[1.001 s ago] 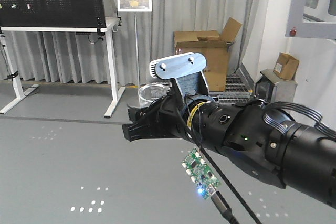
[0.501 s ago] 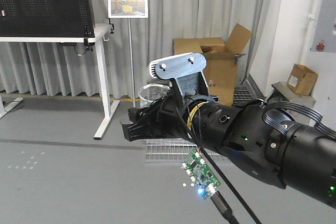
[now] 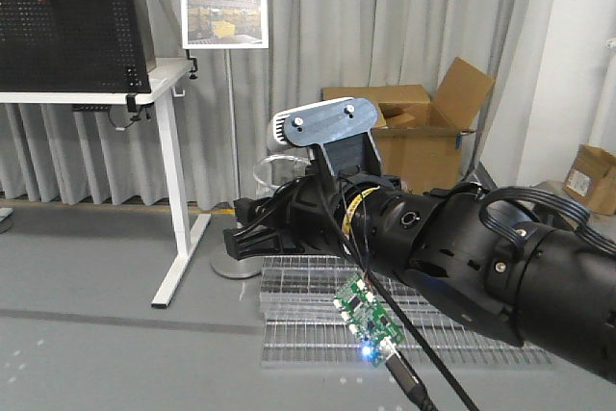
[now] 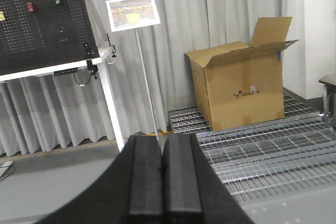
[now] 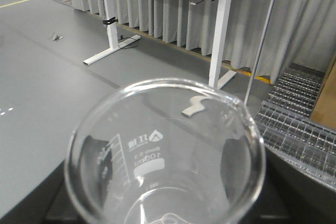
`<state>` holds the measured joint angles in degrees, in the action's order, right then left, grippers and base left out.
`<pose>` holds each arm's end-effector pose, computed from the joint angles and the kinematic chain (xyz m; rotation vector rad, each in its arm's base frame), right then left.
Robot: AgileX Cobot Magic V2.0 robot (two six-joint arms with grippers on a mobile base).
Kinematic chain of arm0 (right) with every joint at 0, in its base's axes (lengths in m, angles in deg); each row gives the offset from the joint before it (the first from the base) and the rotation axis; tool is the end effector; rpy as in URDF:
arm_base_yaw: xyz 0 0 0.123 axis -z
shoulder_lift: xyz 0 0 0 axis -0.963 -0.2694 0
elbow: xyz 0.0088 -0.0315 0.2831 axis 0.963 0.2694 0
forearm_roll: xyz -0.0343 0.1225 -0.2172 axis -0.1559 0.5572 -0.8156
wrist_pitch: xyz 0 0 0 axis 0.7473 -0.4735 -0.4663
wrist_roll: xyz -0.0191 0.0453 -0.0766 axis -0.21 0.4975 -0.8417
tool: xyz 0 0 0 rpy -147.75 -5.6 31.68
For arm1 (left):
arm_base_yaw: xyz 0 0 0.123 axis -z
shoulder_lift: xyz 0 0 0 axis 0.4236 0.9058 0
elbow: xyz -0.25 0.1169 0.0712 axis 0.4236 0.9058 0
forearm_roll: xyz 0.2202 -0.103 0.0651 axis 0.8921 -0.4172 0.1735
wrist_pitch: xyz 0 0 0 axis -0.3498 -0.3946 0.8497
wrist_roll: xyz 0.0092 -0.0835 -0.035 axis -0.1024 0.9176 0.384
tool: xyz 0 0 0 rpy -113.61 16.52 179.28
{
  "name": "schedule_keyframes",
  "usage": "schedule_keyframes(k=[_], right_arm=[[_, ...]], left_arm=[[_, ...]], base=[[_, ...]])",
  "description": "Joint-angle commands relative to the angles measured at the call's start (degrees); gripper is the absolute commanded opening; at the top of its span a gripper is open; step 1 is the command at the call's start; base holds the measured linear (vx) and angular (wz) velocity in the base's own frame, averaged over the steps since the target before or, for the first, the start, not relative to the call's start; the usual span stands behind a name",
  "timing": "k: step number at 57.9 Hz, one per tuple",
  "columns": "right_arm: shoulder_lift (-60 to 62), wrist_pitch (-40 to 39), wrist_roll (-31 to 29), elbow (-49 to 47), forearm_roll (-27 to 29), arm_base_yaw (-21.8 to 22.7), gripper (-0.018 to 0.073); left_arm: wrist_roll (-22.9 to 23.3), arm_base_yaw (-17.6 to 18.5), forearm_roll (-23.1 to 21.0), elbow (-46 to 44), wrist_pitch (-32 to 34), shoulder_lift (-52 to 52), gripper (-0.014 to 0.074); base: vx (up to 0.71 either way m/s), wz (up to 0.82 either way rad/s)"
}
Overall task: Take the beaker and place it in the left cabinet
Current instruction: 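Keep holding the beaker while driving across the room, then carry the beaker into the open cabinet above the blue tray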
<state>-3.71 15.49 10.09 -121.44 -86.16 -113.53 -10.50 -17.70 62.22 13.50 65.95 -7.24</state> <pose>0.3075 0.2387 0.3659 -0.5945 1.7779 0.3559 0.0563 -0.0073 0.2029 0.2011 1.4922 0.0087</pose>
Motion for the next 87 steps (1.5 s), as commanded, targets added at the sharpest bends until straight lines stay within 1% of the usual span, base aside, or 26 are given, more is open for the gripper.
schedule_keyframes(k=[1,21,49,69,87], right_arm=[[2.6,-3.9,0.0,-1.9,-0.8,0.2,-0.0004],[2.6,-3.9,0.0,-1.9,-0.8,0.2,-0.0004],[2.5,-3.9,0.0,-1.9,-0.8,0.2,-0.0004],[2.5,-4.0,0.0,-1.9,-0.8,0.2,-0.0004],[2.5,-3.9,0.0,-1.9,-0.8,0.2,-0.0004]], left_arm=[[0.2,0.0,-0.2,0.9,4.3,-1.1,0.0001],[0.2,0.0,-0.2,0.9,4.3,-1.1,0.0001],[0.2,0.0,-0.2,0.9,4.3,-1.1,0.0001],[0.2,0.0,-0.2,0.9,4.3,-1.1,0.0001],[0.2,0.0,-0.2,0.9,4.3,-1.1,0.0001]], base=[[0.62,-0.02],[0.59,-0.09],[0.48,-0.22],[0.37,-0.47],[0.26,-0.76]])
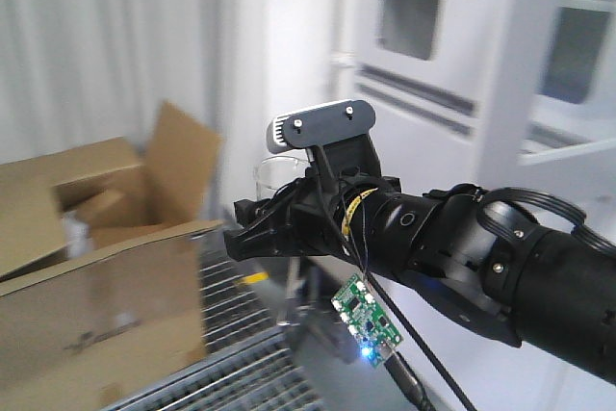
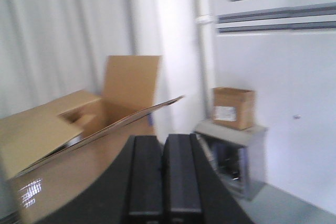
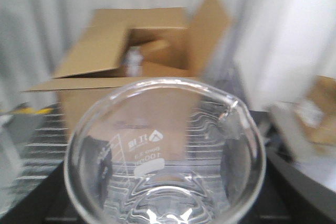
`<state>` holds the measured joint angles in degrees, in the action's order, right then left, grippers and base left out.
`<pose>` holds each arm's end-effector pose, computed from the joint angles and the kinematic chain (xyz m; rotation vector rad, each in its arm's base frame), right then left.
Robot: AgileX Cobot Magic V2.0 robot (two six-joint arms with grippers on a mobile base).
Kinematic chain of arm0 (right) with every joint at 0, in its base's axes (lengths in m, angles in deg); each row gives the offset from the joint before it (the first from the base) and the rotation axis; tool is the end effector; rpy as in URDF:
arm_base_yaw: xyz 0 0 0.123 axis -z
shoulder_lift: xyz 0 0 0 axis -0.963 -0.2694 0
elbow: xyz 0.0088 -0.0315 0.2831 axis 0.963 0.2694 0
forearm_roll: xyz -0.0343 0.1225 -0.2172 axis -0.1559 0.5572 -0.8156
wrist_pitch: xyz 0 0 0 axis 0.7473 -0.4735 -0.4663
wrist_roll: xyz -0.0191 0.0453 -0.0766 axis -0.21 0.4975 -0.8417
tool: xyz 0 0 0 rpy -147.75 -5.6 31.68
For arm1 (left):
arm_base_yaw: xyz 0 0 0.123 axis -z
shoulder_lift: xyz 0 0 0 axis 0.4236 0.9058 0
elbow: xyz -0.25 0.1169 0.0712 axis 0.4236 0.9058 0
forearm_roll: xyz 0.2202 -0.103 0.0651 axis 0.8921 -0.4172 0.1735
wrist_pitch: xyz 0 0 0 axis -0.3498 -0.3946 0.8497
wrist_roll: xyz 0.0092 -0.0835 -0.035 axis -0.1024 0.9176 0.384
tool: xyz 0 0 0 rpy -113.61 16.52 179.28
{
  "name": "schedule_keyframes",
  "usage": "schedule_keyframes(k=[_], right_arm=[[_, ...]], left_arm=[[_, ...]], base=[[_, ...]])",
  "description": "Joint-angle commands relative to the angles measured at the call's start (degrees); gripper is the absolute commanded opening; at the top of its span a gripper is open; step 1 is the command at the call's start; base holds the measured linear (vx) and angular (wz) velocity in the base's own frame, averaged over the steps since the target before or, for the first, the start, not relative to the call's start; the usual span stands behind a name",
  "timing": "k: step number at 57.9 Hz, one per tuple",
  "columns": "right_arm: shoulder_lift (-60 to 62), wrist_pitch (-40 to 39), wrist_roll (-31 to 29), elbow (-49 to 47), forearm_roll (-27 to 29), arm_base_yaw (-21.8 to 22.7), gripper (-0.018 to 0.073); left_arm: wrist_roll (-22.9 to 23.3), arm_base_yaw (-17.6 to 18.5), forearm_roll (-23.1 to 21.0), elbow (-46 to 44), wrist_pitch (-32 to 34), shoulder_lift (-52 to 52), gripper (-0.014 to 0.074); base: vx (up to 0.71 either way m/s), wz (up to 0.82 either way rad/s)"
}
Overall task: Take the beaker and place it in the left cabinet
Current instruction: 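Carry the beaker into the open cabinet above the blue tray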
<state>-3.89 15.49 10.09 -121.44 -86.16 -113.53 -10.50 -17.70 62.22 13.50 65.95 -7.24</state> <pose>0.3081 0.2392 0.3647 -0.5957 1.7808 0.3550 0.0563 -0.0073 0.2029 0.2011 1.4922 0.0087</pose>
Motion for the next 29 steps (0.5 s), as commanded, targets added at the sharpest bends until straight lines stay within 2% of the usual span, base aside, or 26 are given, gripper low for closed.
schedule_keyframes(k=[1,29], right_arm=[[2.6,-3.9,0.0,-1.9,-0.8,0.2,-0.0004],[2.6,-3.9,0.0,-1.9,-0.8,0.2,-0.0004]], left_arm=[[0.2,0.0,-0.2,0.9,4.3,-1.1,0.0001],[0.2,0.0,-0.2,0.9,4.3,-1.1,0.0001]], base=[[0.23,-0.88],[0.21,-0.83]])
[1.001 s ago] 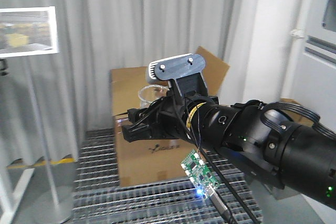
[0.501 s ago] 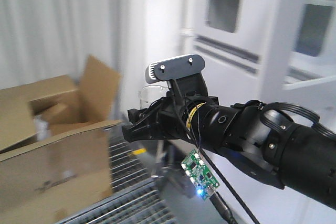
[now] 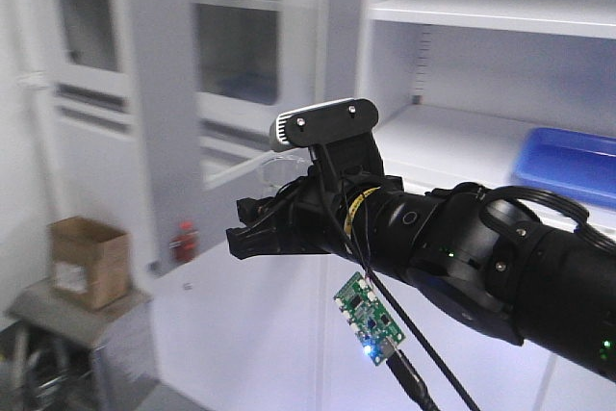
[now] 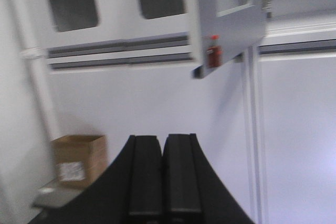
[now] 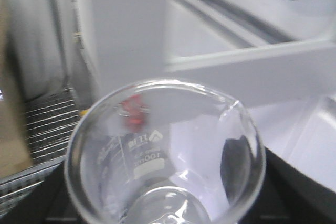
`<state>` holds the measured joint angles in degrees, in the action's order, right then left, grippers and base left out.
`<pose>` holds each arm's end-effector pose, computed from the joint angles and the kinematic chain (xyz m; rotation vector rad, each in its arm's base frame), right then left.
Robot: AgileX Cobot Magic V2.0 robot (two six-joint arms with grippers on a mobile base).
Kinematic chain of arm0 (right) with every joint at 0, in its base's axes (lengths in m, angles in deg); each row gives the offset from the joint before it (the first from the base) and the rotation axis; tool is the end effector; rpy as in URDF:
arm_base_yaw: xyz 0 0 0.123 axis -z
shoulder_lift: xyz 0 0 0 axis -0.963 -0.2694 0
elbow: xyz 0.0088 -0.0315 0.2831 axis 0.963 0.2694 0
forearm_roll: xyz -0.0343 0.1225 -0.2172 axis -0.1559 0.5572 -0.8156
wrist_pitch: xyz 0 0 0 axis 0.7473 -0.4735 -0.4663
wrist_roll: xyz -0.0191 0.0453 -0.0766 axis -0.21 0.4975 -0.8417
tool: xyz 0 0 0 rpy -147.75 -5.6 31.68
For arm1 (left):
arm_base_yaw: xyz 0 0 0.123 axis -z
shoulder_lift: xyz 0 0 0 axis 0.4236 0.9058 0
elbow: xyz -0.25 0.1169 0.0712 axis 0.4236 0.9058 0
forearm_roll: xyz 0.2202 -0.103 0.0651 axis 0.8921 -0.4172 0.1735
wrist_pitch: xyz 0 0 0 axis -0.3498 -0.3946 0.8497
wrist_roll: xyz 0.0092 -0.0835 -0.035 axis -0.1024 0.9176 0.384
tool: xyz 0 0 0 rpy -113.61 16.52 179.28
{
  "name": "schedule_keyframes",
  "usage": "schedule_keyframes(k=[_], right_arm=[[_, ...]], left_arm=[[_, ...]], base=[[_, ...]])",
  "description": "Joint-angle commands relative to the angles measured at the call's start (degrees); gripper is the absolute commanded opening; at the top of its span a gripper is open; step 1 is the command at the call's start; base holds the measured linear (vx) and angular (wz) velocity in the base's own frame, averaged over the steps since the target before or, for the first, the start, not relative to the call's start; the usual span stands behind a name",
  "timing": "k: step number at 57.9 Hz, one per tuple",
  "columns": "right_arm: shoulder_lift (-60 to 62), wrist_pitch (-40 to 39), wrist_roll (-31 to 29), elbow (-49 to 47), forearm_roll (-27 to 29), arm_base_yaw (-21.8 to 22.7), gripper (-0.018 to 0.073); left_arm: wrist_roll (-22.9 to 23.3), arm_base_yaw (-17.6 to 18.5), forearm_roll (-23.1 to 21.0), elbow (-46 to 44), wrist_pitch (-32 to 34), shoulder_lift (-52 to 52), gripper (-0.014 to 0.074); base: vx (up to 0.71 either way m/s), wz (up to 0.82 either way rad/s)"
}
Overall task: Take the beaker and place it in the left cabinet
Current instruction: 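Carry the beaker into the open cabinet above the blue tray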
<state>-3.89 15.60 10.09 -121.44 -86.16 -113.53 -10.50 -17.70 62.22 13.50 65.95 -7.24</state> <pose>0.3081 0.2391 0.3646 -0.5955 1.7825 0.3538 0.0563 -0.0073 0.2029 0.2011 1.4922 0.0087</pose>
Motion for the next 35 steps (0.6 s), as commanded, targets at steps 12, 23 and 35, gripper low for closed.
schedule_keyframes(k=[12,23,35], right_arm=[[2.6,-3.9,0.0,-1.9,-0.8,0.2,-0.0004],[2.6,-3.9,0.0,-1.9,-0.8,0.2,-0.0004],[2.6,-3.9,0.0,-1.9,-0.8,0.2,-0.0004]], left_arm=[[0.2,0.0,-0.2,0.9,4.3,-1.1,0.0001],[0.2,0.0,-0.2,0.9,4.3,-1.1,0.0001],[0.2,0.0,-0.2,0.9,4.3,-1.1,0.0001]], base=[[0.2,-0.69],[0.21,-0.51],[0.22,-0.44]])
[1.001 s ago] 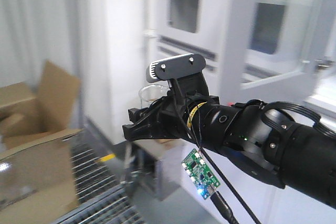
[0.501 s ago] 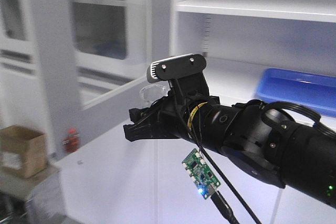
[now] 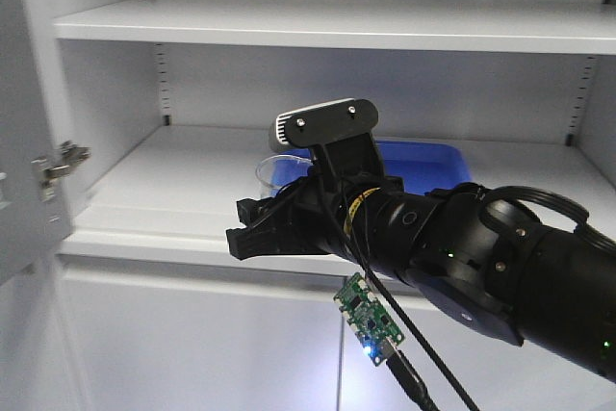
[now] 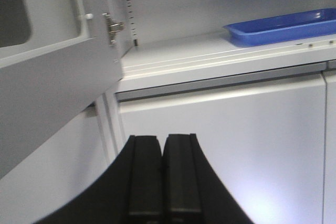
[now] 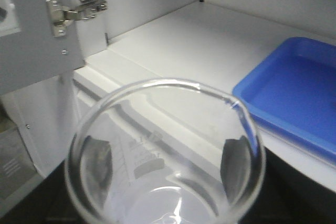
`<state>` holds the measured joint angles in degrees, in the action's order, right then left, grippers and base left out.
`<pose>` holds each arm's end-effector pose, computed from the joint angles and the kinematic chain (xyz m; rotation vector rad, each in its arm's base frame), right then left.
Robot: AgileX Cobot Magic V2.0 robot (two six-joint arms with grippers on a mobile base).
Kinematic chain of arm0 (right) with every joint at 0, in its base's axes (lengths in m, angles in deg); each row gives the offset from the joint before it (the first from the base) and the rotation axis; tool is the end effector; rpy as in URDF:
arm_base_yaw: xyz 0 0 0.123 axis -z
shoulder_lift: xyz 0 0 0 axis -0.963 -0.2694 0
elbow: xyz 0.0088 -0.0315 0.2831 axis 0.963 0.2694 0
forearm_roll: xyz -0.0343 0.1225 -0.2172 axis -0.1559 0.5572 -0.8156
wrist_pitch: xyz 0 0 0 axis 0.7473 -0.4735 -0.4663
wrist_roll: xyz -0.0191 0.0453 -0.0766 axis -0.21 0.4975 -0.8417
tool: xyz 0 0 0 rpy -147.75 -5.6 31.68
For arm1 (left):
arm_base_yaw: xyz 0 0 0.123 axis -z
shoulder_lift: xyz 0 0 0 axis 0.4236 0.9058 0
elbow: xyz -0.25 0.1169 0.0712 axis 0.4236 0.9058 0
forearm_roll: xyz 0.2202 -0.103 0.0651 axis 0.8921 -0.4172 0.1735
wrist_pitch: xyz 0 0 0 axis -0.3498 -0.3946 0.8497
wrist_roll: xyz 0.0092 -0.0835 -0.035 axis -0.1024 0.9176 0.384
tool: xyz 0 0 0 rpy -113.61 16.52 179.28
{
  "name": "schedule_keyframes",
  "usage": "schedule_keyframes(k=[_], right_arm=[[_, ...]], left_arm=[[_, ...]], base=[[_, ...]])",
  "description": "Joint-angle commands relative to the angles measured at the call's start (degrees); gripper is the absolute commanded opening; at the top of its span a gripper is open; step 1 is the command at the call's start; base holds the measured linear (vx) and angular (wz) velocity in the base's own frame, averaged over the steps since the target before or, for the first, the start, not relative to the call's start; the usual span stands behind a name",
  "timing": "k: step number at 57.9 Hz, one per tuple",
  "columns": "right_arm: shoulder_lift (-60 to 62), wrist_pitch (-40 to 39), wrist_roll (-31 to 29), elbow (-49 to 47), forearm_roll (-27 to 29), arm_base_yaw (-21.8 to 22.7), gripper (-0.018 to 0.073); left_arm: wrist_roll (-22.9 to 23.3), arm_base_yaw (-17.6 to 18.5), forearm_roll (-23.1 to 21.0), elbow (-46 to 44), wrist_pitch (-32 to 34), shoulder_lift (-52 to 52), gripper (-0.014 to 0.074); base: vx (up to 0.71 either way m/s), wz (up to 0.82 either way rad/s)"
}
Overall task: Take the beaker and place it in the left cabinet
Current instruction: 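Carry the beaker into the open cabinet above the blue tray, then lower the beaker onto the blue tray with the right gripper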
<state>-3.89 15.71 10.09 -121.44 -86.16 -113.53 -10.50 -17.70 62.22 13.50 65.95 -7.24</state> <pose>0.3081 0.2390 0.3644 -0.5952 1.7841 0.3525 0.0563 -0.0073 0.2029 0.2011 1.4922 0.0087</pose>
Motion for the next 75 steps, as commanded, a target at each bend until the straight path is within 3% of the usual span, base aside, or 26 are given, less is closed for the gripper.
schedule_keyframes(k=[1,75], right_arm=[[2.6,-4.0,0.0,-1.9,-0.8,0.2,-0.0004],[2.6,-4.7,0.0,-1.9,-0.8,0.2,-0.0004]], left_arm=[[0.2,0.0,-0.2,0.9,4.3,-1.1,0.0001],[0.2,0.0,-0.2,0.9,4.3,-1.1,0.0001]], base=[[0.22,-0.4],[0.14,-0.12]])
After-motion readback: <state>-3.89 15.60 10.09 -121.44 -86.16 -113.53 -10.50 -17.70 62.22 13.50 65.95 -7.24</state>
